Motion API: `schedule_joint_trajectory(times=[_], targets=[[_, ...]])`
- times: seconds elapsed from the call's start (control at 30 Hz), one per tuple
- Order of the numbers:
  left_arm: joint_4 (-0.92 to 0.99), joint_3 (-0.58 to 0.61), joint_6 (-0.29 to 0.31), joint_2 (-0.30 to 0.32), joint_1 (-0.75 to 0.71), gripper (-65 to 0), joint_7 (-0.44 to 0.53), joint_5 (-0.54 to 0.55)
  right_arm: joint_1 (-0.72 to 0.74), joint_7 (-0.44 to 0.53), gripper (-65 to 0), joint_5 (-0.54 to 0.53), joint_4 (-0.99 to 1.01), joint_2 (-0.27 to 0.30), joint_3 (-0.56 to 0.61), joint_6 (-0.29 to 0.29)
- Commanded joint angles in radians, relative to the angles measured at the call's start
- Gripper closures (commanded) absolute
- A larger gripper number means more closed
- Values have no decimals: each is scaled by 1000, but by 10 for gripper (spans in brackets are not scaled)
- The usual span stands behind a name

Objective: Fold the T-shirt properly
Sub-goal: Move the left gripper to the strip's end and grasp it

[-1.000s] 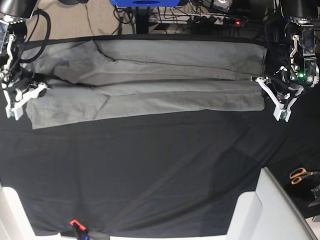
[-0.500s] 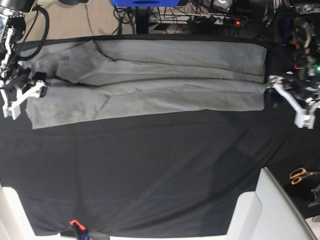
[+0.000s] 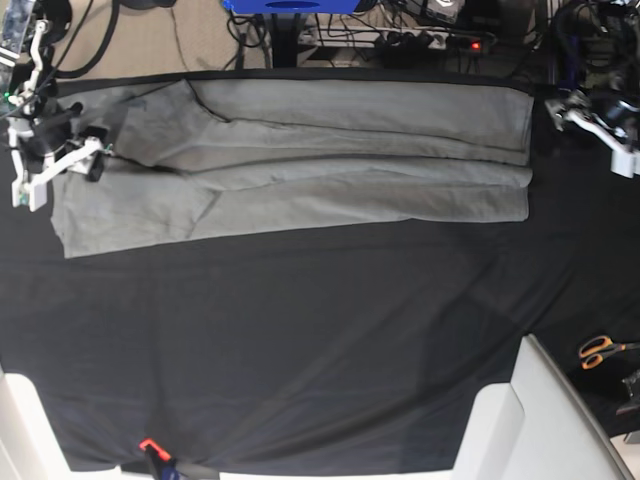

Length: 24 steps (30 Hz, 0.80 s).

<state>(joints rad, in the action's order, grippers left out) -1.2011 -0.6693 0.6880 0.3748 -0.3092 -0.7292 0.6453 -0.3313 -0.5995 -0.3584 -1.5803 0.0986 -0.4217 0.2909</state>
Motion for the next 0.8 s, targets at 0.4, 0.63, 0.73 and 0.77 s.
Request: schedule_joint_trajectory(times=[0.4,0.63,0.73,0.77], targets=[[157,-4,10,-50,138,-650,29,-32,-4,11,-342,-6,-15,11,-4,8],[157,-4,10,-139,164,-650,29,-195,-4,11,-342,-6,-15,11,-4,8],[157,-4,10,-150,166,-650,29,-196,-4,11,-342,-6,-15,11,-4,8],[157,-4,10,-153,166,-650,29,-198,-4,11,-342,-6,-15,11,-4,8]])
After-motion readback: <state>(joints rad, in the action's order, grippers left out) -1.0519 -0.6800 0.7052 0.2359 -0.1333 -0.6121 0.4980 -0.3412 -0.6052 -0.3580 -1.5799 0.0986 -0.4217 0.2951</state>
